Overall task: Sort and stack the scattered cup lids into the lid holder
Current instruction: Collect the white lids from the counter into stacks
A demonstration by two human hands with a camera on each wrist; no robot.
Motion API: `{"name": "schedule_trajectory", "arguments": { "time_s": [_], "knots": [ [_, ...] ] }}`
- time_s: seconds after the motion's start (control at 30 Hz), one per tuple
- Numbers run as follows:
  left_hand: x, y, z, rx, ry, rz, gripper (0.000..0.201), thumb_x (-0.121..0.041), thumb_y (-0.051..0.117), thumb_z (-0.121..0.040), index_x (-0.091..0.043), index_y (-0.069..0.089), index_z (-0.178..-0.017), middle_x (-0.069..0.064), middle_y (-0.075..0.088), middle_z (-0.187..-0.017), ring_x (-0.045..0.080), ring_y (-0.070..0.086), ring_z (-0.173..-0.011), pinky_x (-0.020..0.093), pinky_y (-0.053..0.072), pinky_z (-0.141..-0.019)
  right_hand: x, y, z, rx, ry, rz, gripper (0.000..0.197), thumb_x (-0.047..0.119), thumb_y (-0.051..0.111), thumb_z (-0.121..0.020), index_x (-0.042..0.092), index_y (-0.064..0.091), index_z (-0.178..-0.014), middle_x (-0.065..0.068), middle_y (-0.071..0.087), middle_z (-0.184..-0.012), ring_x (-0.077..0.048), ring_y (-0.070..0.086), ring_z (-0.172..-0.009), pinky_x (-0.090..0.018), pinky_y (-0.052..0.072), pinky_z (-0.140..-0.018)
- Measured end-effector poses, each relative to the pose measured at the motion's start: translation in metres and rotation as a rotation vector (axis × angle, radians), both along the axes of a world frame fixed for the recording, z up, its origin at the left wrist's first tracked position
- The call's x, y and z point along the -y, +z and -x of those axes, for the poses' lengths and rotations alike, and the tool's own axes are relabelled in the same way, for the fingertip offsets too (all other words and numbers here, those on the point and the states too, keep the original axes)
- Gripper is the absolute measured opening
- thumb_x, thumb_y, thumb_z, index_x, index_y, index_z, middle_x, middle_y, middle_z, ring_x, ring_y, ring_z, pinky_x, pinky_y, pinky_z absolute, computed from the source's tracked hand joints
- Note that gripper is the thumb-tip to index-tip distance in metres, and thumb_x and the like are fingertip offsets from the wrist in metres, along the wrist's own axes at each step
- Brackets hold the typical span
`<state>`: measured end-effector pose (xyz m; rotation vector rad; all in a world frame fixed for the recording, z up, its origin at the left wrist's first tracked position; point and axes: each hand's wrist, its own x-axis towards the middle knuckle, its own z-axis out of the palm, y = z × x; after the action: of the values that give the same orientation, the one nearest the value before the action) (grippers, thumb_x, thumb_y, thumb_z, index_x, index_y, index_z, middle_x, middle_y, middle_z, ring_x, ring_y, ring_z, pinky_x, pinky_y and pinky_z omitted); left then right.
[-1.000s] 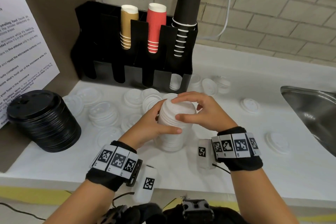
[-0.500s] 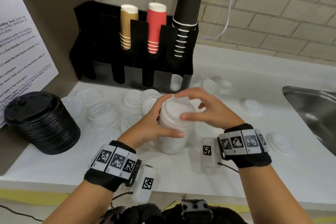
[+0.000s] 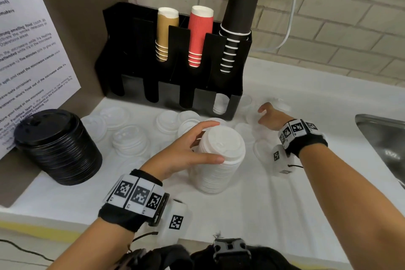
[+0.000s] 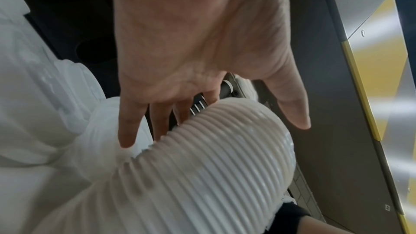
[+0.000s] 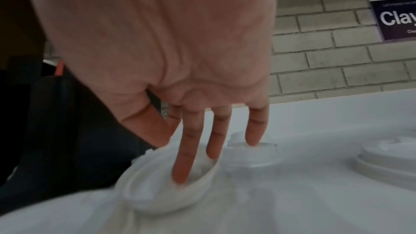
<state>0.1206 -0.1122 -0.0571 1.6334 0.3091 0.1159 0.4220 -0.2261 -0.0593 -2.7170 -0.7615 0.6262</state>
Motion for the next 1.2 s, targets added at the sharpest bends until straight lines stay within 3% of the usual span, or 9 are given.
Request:
{"name": "schedule_trajectory", "arguments": {
  "time_s": [0.13, 0.3, 0.57, 0.67, 0.77, 0.87, 0.97, 1.07, 1.2],
  "knots": [
    [-0.002, 0.004, 0.0, -0.003, -0.009, 0.006, 0.074, -0.03, 0.087, -0.066, -0.045, 0.05, -0.128, -0.014, 0.058, -0.13, 0.003, 0.05, -0.125, 0.032, 0.04, -0.11, 0.002, 0.004, -0.018, 0.212, -0.053, -0.075, 0.029, 0.012, 0.045, -0.094, 0.01, 0.055, -0.121, -0.022, 0.054, -0.124, -0.034, 0.052, -0.108, -0.035, 0.039, -0.09],
    [-0.002, 0.008, 0.004, -0.008, -0.013, 0.013, 0.077, -0.031, 0.083, -0.062, -0.041, 0.05, -0.13, -0.011, 0.058, -0.13, 0.004, 0.051, -0.126, 0.03, 0.04, -0.11, 0.011, -0.005, -0.028, 0.209, -0.151, 0.26, 0.055, 0.037, 0.045, -0.093, 0.027, 0.033, -0.146, -0.015, 0.024, -0.147, -0.038, 0.024, -0.136, -0.045, 0.025, -0.111],
    [-0.003, 0.007, 0.005, -0.021, -0.016, -0.003, 0.078, -0.029, 0.087, -0.064, -0.043, 0.049, -0.131, -0.012, 0.058, -0.129, 0.003, 0.051, -0.125, 0.033, 0.038, -0.112, 0.022, -0.006, -0.028, 0.262, -0.057, 0.32, 0.053, 0.052, 0.05, -0.09, 0.013, 0.057, -0.125, -0.019, 0.04, -0.138, -0.035, 0.037, -0.127, -0.039, 0.034, -0.102],
    [-0.003, 0.006, 0.004, -0.02, -0.023, 0.0, 0.075, -0.025, 0.086, -0.068, -0.044, 0.049, -0.13, -0.013, 0.058, -0.13, 0.003, 0.05, -0.126, 0.032, 0.038, -0.111, 0.025, -0.008, -0.027, 0.213, -0.041, 0.257, 0.053, 0.05, 0.056, -0.089, 0.007, 0.061, -0.12, -0.016, 0.056, -0.128, -0.031, 0.05, -0.119, -0.03, 0.04, -0.089],
    [-0.002, 0.007, 0.005, -0.017, -0.015, -0.006, 0.078, -0.033, 0.084, -0.062, -0.046, 0.049, -0.13, -0.016, 0.058, -0.128, -0.001, 0.051, -0.122, 0.025, 0.04, -0.105, 0.026, -0.01, -0.024, 0.209, -0.113, 0.15, 0.055, 0.044, 0.067, -0.083, 0.006, 0.054, -0.121, -0.018, 0.053, -0.126, -0.034, 0.052, -0.114, -0.033, 0.041, -0.085],
    [-0.002, 0.006, 0.006, -0.018, -0.012, -0.012, 0.077, -0.032, 0.084, -0.065, -0.046, 0.048, -0.131, -0.017, 0.057, -0.128, -0.003, 0.051, -0.122, 0.023, 0.04, -0.104, 0.024, -0.01, -0.023, 0.169, -0.116, 0.06, 0.043, 0.024, 0.053, -0.092, 0.017, 0.045, -0.134, -0.017, 0.039, -0.14, -0.037, 0.042, -0.127, -0.04, 0.037, -0.102],
    [-0.003, 0.005, 0.007, -0.021, -0.01, -0.013, 0.079, -0.035, 0.084, -0.063, -0.046, 0.047, -0.132, -0.017, 0.057, -0.128, -0.003, 0.051, -0.122, 0.024, 0.04, -0.105, 0.024, -0.012, -0.026, 0.118, 0.033, 0.102, 0.059, 0.004, 0.04, -0.094, 0.032, 0.033, -0.145, -0.012, 0.023, -0.154, -0.038, 0.034, -0.135, -0.044, 0.035, -0.109],
    [-0.004, 0.004, 0.008, -0.027, -0.015, -0.013, 0.077, -0.029, 0.086, -0.068, -0.046, 0.047, -0.132, -0.016, 0.057, -0.13, -0.002, 0.05, -0.123, 0.024, 0.039, -0.105, 0.026, -0.01, -0.026, 0.182, 0.107, 0.332, 0.075, 0.018, 0.057, -0.089, 0.042, 0.019, -0.149, -0.009, 0.018, -0.154, -0.039, 0.033, -0.135, -0.044, 0.038, -0.106],
    [-0.006, 0.003, 0.008, -0.04, -0.016, -0.024, 0.082, -0.035, 0.086, -0.063, -0.048, 0.045, -0.133, -0.017, 0.055, -0.132, -0.002, 0.048, -0.125, 0.022, 0.038, -0.103, 0.024, -0.007, -0.027, 0.168, 0.028, 0.369, 0.079, 0.039, 0.07, -0.077, 0.044, 0.028, -0.143, -0.013, 0.023, -0.143, -0.043, 0.036, -0.128, -0.045, 0.04, -0.096]
  ]
}}
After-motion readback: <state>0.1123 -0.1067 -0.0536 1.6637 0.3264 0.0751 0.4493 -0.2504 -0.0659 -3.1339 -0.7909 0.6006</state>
